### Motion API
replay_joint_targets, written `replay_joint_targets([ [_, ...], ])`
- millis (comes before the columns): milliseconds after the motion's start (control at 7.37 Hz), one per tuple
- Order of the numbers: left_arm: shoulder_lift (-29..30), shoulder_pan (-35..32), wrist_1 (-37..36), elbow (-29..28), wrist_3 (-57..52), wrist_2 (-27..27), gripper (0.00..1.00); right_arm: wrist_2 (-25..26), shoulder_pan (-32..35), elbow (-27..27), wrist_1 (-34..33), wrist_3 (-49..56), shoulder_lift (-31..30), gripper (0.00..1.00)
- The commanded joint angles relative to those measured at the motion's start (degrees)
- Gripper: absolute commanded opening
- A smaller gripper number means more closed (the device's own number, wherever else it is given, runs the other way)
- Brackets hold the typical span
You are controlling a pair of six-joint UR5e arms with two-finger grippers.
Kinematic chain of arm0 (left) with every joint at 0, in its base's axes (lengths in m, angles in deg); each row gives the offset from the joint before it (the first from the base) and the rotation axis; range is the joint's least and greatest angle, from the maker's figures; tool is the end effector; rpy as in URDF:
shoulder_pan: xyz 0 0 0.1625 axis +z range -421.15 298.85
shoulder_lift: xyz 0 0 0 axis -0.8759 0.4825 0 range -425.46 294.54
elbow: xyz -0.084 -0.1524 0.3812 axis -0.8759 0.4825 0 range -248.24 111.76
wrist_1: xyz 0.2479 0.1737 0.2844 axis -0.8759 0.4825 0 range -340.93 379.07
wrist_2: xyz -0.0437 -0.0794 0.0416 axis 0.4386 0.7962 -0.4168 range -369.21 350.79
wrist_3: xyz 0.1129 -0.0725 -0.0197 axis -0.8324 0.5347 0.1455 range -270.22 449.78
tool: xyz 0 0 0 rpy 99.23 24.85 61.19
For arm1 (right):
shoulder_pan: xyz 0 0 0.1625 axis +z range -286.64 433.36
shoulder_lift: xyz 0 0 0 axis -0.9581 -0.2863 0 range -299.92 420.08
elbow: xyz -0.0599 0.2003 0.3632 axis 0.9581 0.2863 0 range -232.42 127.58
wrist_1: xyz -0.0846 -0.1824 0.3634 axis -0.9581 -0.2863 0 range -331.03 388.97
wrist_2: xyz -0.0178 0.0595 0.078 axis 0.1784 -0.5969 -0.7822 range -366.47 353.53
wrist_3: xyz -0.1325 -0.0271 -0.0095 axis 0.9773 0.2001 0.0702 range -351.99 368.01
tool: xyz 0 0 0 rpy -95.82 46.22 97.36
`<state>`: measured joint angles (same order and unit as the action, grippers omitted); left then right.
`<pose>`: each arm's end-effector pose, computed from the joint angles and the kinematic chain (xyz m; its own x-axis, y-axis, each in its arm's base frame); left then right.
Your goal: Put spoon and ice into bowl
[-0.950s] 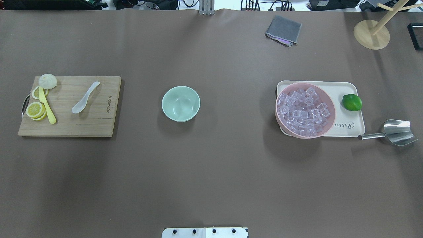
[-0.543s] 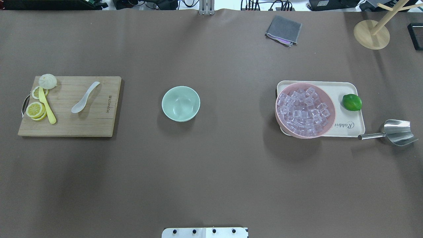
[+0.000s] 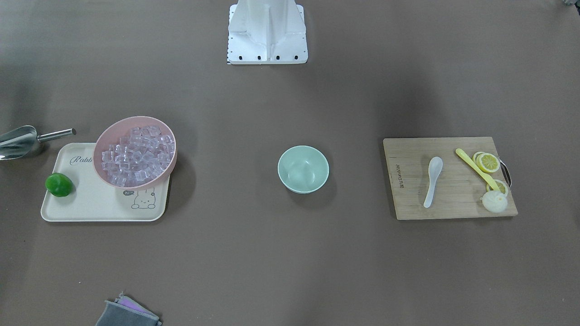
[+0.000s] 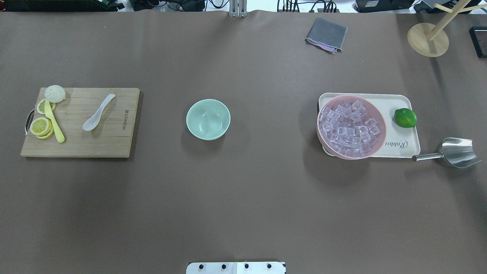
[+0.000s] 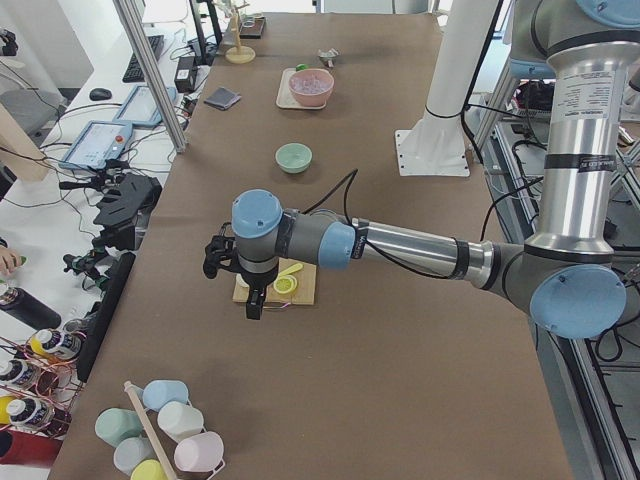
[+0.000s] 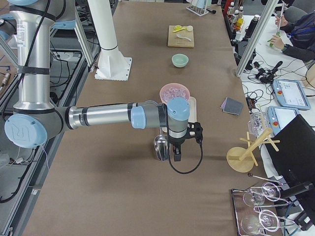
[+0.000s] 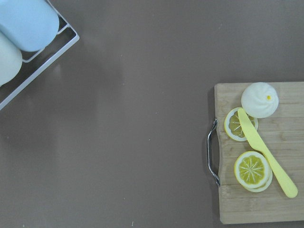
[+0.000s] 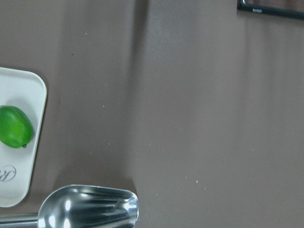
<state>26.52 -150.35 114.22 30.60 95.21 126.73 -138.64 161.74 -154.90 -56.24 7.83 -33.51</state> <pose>-0.0286 -0.5231 0.5707 0.6907 0.1155 -0.7138 0.0522 0.9766 0.2086 0.0286 -0.4841 0.5940 0.7364 -0.1767 0.6531 0.0251 0.9718 0.2346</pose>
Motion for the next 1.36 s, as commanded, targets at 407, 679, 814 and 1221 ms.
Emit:
replay_joint_targets([
  [407, 2.23, 0.08, 16.96, -3.29, 0.02, -1.73, 0.99, -0.10, -0.05, 3.77, 19.17, -0.09, -0.63, 1.00],
  [679, 2.67, 3.13, 21.02, -3.12, -0.24, -2.08, 0.99, -1.84, -2.66, 2.65, 22.27, -4.10, 0.50, 0.99],
  [814, 5.72, 7.68, 20.95, -3.56, -0.07, -2.34, 0.99, -1.85, -6.60, 1.85, 24.19, -6.48, 3.47, 0.99],
  [1221, 8.56, 15.09, 20.77, -5.05, 0.98, -2.96, 0.99, 0.24, -17.32, -0.35, 24.65, -16.57, 8.06, 0.99],
])
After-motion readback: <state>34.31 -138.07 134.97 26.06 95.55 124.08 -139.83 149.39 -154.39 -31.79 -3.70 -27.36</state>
